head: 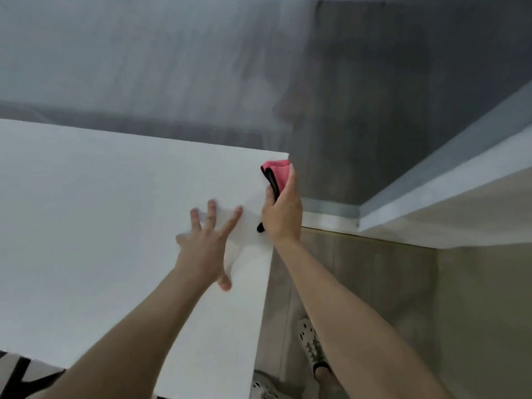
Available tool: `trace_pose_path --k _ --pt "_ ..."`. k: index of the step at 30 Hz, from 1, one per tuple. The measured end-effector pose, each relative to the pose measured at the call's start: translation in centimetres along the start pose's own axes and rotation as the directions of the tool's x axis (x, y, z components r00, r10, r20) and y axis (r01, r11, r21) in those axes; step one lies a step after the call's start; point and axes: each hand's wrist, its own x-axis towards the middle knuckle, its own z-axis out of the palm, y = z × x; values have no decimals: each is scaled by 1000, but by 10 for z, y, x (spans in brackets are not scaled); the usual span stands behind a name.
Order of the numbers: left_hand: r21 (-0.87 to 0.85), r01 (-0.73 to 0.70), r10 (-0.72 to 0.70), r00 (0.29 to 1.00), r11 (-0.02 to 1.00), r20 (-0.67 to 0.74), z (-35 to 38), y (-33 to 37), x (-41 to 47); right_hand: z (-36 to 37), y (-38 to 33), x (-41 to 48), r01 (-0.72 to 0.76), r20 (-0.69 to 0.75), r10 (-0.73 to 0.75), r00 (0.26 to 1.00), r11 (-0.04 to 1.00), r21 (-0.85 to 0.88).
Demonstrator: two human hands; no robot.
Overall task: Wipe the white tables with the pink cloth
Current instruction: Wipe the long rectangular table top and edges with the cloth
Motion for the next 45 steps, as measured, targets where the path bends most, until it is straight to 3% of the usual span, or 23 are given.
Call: trace_pose_path --k 3,7,15,18,23,30,32,36,40,45 --pt "5 -10 10 1000 1000 -1 -3 -5 0 -2 13 -36 44 -22 -45 999 997 -59" --pt "-1 -31 31 1000 1000 2 -2 -8 4 3 18 -88 33 112 -25 993 997 -71" --pt "15 -77 77 997 997 -20 0 -16 8 10 -14 51 -35 -43 37 998 998 47" --pt "17 -91 92 995 996 -32 -2 -17 6 5 3 -13 -85 -77 94 993 990 113" --pt "13 -97 98 995 995 -26 -5 -15 5 7 29 -150 -19 -47 20 999 999 27" --pt "9 -91 91 995 996 -26 -6 -14 7 11 -4 26 -18 9 18 1000 999 32" --pt "4 -86 86 996 996 -29 -6 -14 7 14 -4 36 -33 0 33 999 999 42" --pt "0 -87 87 996 996 -24 -5 -15 6 16 29 -68 20 10 -22 1000 992 121" --pt "2 -79 79 996 997 -33 -5 -15 8 13 53 -180 30 38 -32 999 998 61" --pt "3 -74 74 997 997 -29 -5 -15 9 13 24 -63 20 54 -26 998 995 100"
